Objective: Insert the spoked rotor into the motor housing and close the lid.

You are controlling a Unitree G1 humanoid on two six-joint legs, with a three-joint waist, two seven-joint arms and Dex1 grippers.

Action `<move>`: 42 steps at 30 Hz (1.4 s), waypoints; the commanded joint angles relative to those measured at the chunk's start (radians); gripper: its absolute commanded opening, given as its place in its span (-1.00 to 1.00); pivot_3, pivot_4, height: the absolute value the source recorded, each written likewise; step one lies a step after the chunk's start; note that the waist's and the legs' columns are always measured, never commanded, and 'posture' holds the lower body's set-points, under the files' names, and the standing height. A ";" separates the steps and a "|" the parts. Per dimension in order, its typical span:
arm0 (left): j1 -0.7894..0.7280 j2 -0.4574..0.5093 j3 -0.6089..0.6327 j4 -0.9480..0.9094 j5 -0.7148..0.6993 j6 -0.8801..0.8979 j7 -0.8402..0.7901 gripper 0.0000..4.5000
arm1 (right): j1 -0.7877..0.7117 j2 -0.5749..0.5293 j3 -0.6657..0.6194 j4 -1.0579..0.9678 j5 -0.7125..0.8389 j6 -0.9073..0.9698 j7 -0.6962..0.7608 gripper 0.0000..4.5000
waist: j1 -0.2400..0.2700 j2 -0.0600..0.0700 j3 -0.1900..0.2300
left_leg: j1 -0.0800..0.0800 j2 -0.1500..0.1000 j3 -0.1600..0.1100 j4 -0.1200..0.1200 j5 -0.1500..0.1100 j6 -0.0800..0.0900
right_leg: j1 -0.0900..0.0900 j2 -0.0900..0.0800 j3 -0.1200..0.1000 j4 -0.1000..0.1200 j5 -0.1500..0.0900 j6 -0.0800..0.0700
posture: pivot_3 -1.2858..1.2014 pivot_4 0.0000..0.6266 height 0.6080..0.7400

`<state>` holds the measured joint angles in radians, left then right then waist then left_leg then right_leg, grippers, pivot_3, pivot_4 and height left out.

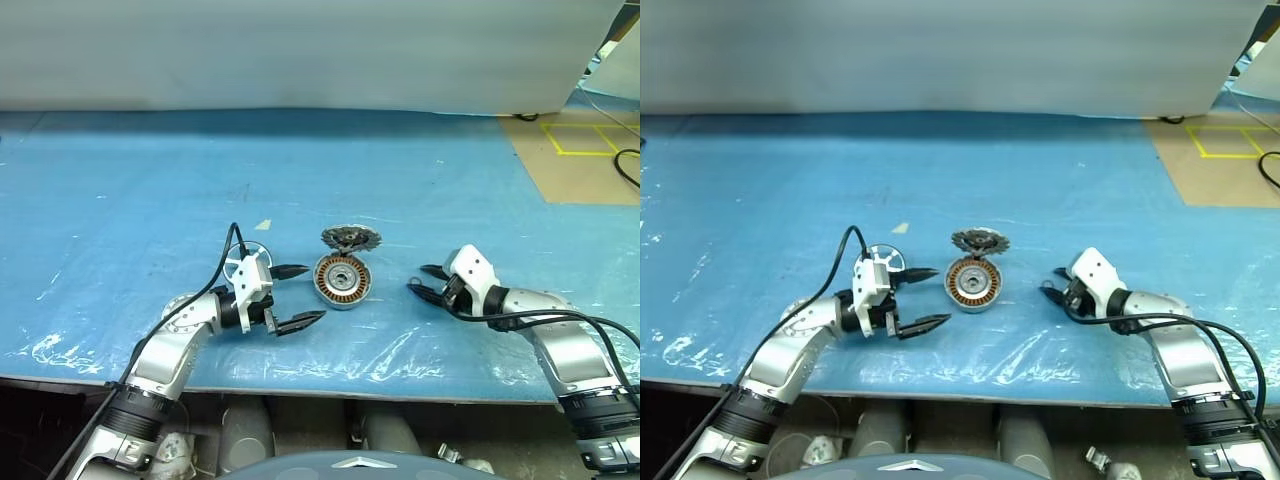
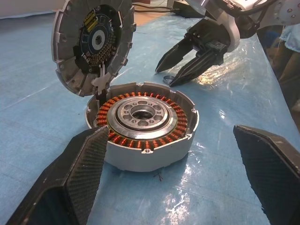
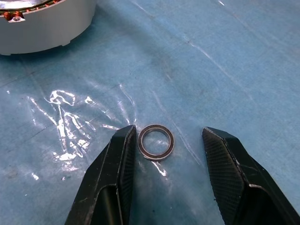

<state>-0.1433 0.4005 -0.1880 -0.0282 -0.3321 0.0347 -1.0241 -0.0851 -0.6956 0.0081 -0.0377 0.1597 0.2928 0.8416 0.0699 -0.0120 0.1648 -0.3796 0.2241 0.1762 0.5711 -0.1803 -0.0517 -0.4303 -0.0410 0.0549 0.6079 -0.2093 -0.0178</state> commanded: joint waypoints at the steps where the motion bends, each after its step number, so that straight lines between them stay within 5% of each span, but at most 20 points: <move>1: -0.002 0.000 0.008 -0.028 -0.004 -0.010 0.003 1.00 | 0.037 -0.029 -0.013 -0.009 0.014 0.031 0.030 0.04 | 0.000 0.000 0.000 | 0.000 0.000 0.000 0.000 0.000 0.000 | 0.000 0.000 0.000 0.000 0.000 0.000 | 0.03 -0.52 1.00; 15: -0.010 0.001 0.007 -0.016 0.001 -0.014 0.000 1.00 | 0.017 -0.006 0.014 0.005 0.001 0.040 0.015 0.04 | 0.000 0.000 0.000 | 0.001 0.000 0.000 0.000 0.000 0.000 | 0.001 0.000 0.000 -0.001 0.000 0.000 | 0.03 -0.52 1.00; 22: -0.004 0.008 0.013 -0.021 0.001 -0.015 0.002 1.00 | 0.008 -0.019 0.024 0.033 -0.014 0.041 0.011 -0.71 | -0.001 0.000 0.000 | 0.002 0.000 0.000 0.000 0.000 0.000 | 0.003 0.000 0.000 -0.001 0.000 0.001 | 0.03 -0.52 1.00; 42: -0.024 0.018 0.027 0.001 -0.007 -0.021 -0.011 1.00 | -0.180 -0.065 0.040 -0.288 0.275 0.331 0.200 -0.71 | 0.002 0.001 0.000 | 0.003 0.000 0.000 -0.004 0.000 0.000 | 0.003 0.000 -0.001 -0.002 -0.002 0.001 | 0.03 -0.52 1.00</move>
<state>-0.1591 0.4176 -0.1766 -0.0094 -0.3304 0.0299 -1.0328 -0.2436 -0.7575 0.0325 -0.2755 0.4042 0.5967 1.0377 0.0719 -0.0108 0.1651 -0.3767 0.2240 0.1759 0.5673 -0.1803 -0.0517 -0.4277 -0.0412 0.0541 0.6063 -0.2115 -0.0171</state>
